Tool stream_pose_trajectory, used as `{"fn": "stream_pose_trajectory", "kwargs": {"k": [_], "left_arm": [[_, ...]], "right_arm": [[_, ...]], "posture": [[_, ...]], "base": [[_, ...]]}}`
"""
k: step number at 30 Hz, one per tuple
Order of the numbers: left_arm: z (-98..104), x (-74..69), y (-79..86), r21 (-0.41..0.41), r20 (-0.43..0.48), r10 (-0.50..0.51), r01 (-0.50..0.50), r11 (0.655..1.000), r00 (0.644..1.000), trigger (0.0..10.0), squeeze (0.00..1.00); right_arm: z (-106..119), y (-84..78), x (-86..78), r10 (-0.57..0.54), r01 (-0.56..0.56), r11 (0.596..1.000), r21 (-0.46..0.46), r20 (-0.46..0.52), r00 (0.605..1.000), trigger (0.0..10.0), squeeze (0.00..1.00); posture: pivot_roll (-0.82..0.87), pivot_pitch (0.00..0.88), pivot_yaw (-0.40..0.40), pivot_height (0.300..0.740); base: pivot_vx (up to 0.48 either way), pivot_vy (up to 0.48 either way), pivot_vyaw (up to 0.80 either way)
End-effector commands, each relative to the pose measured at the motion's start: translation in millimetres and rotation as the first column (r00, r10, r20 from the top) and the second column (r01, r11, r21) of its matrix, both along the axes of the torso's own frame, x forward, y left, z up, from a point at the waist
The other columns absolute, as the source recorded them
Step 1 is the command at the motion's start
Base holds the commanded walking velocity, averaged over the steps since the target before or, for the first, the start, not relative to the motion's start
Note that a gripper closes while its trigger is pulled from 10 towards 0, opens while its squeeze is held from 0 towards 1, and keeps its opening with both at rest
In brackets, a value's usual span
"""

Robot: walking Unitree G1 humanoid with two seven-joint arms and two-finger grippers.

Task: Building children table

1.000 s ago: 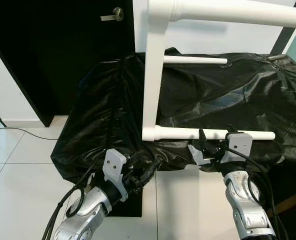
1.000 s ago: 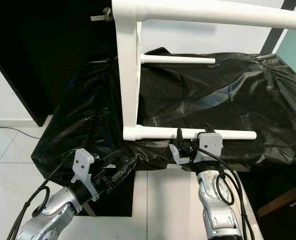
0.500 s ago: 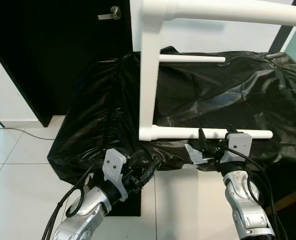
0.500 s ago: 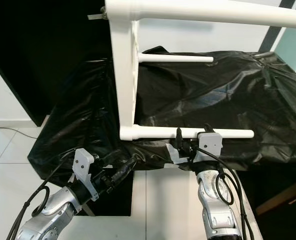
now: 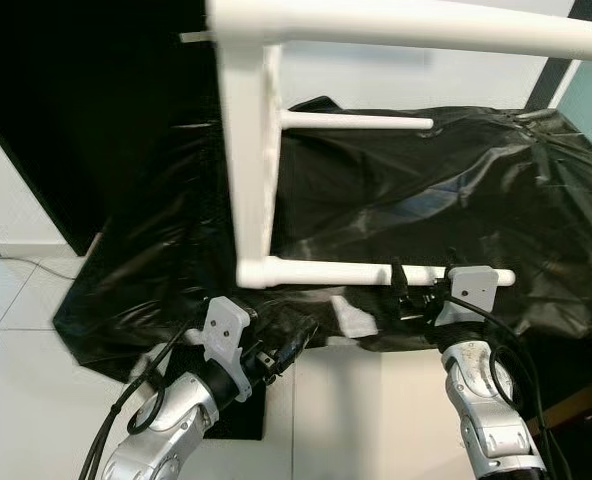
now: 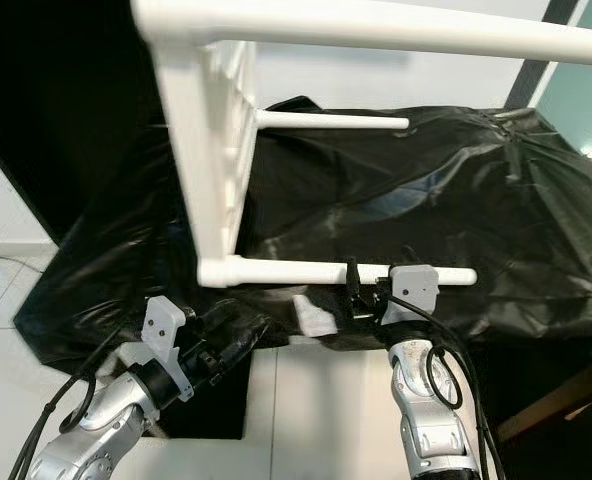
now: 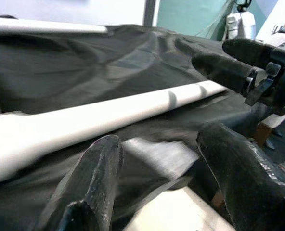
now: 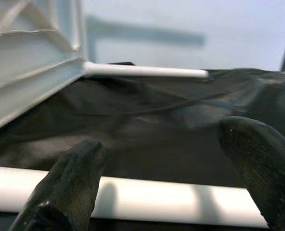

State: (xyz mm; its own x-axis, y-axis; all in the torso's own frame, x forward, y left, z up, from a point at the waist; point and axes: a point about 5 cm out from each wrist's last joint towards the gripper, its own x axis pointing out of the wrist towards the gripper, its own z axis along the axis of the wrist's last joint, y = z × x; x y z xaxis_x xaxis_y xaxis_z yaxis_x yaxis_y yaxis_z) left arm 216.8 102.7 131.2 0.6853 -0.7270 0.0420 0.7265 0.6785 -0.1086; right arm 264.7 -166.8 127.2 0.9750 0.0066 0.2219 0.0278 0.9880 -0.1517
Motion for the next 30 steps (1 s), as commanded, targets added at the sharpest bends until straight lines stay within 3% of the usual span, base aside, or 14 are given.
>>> {"fn": "stream_pose_trajectory", "kwargs": {"k": [1,30], "left_arm": [[-0.1,-3.2,-2.3,0.006,0.010,-0.059,0.059,0.998,0.998,10.0,0.00],[1.2,4.0,-0.2,-0.010,0.016,-0.008,0.008,1.000,1.000,10.0,0.00]], "right_arm": [[0.3,-2.7,0.1,-0.010,0.010,1.000,0.001,-0.001,1.000,10.0,0.00],[0.8,-0.6,0.5,0.008,-0.008,1.000,-0.007,0.003,1.000,10.0,0.00]], "posture": [[0.01,0.000,-0.009,0.740],[0.01,0.000,-0.010,0.740]], "base": [[0.000,-0.341,0.00],[0.000,-0.012,0.00]]}}
